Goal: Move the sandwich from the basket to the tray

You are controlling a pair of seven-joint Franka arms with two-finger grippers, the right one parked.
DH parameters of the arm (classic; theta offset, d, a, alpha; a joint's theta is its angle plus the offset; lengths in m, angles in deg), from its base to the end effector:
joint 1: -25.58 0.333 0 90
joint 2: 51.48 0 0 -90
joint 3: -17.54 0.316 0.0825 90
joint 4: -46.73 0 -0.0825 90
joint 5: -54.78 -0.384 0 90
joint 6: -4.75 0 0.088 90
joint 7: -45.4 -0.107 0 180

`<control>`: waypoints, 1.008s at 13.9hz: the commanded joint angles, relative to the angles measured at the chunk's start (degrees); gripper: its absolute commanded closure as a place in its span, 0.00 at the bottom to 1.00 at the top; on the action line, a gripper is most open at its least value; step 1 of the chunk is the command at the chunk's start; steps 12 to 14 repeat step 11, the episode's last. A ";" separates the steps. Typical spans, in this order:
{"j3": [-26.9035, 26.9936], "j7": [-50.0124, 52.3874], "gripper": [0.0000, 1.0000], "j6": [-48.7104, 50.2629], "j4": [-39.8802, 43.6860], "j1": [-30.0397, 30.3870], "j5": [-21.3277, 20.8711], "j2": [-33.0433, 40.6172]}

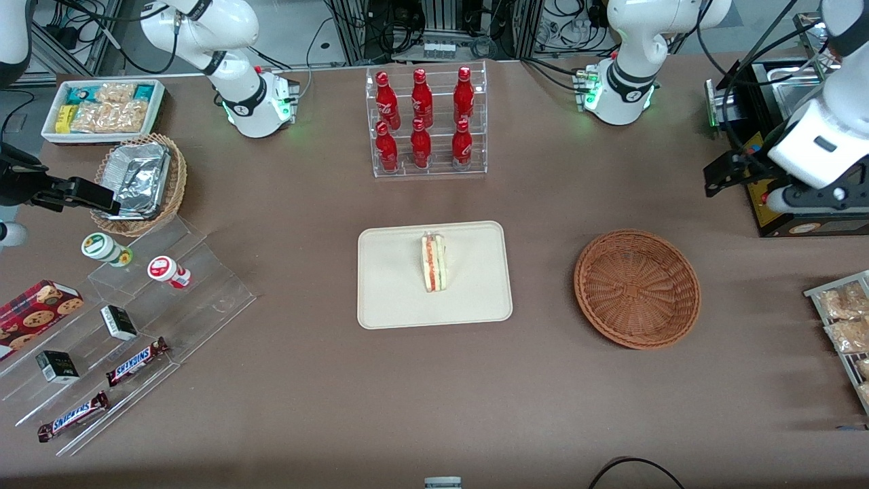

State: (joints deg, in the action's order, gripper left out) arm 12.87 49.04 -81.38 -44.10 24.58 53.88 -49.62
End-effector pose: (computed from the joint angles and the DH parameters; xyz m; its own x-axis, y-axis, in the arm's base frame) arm 0.5347 -0.0521 0.6296 0.9982 -0.0341 -0.0484 -0.0352 -0.9992 -0.0215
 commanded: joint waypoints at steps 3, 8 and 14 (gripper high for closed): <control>1.94 -1.27 0.01 -0.70 -1.72 -0.84 -0.06 1.57; 2.72 -1.27 0.01 -0.35 2.33 -0.49 -0.86 -2.83; 3.87 -1.88 0.01 -0.61 2.33 -0.75 -0.59 -3.00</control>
